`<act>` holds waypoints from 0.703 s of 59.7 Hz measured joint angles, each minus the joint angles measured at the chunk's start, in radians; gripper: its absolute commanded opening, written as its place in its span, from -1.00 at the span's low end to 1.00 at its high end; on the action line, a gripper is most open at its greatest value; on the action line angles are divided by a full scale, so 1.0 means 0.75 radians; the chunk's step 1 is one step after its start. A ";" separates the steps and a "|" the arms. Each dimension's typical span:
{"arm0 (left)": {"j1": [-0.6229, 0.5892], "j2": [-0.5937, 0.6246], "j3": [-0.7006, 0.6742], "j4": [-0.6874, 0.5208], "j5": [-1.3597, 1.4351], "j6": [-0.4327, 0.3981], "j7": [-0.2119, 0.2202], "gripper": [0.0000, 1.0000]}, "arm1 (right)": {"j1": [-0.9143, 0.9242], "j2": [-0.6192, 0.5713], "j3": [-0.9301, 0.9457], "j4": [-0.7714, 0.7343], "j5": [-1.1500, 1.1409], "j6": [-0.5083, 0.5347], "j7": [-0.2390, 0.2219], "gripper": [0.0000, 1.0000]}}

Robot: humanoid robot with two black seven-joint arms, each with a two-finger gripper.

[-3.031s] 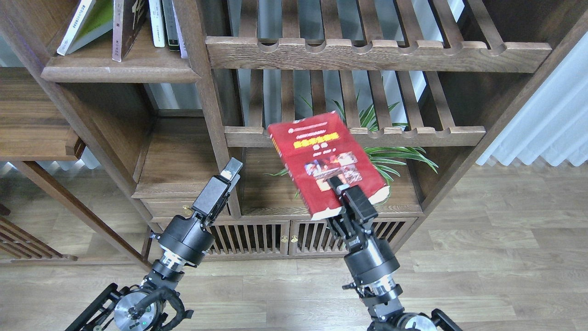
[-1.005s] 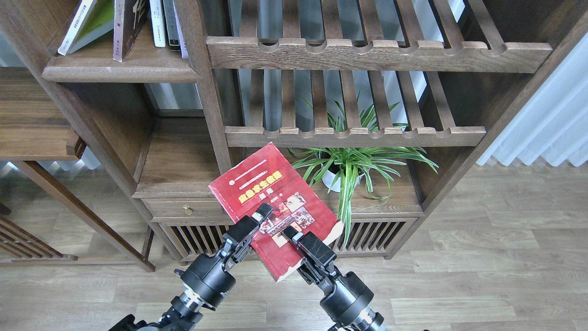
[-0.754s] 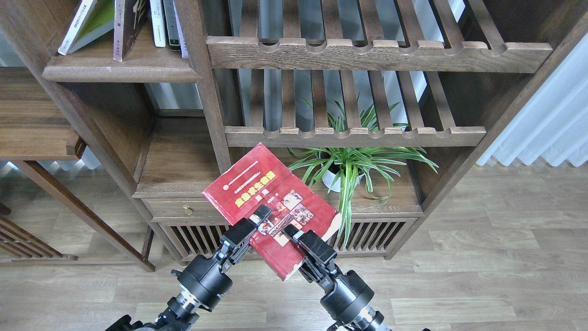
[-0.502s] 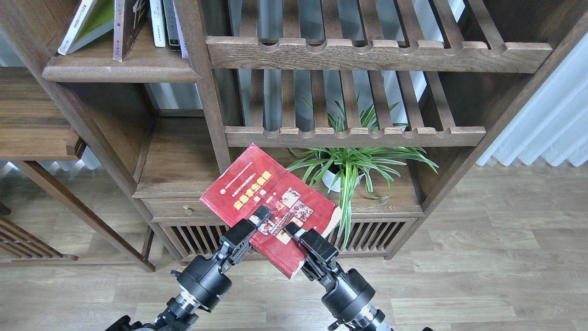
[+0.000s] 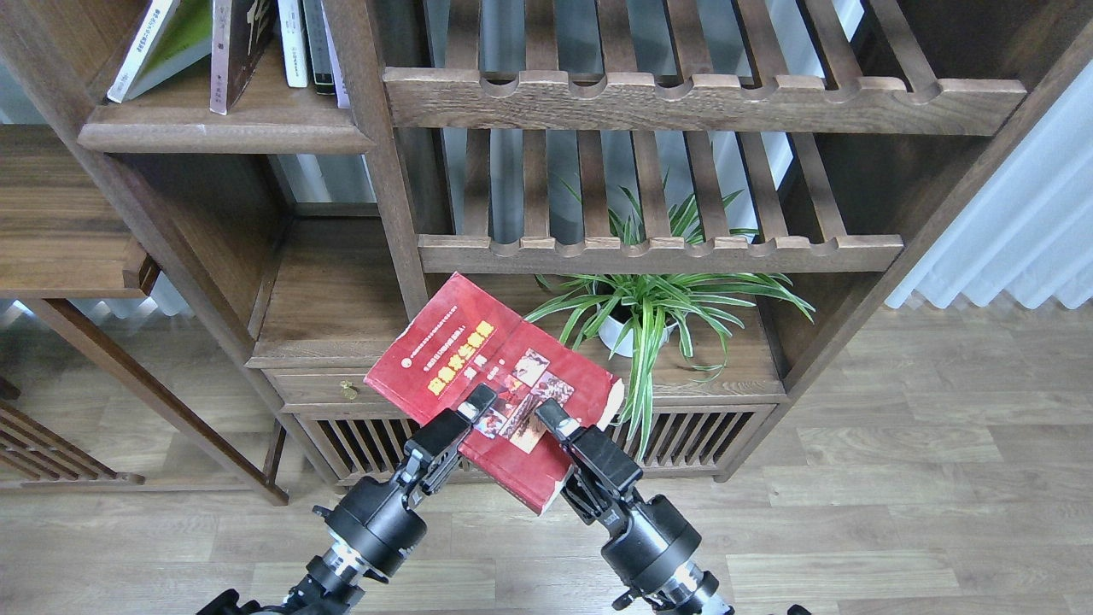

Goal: Organize books on shelf
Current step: 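Hold the red book between both grippers and lower it, then lift the red book with the left gripper toward the upper shelf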

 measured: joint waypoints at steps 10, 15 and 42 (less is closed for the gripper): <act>-0.002 0.004 0.000 0.000 0.019 0.000 0.003 -0.88 | 0.004 -0.011 0.030 -0.014 -0.003 0.000 0.001 0.54; -0.002 0.025 -0.007 0.000 0.054 -0.001 0.004 -0.88 | 0.004 -0.014 0.043 -0.036 -0.003 0.000 0.001 0.55; -0.011 0.237 -0.152 -0.002 0.174 -0.002 0.039 -0.88 | 0.097 -0.007 0.046 -0.144 -0.009 0.000 0.001 0.61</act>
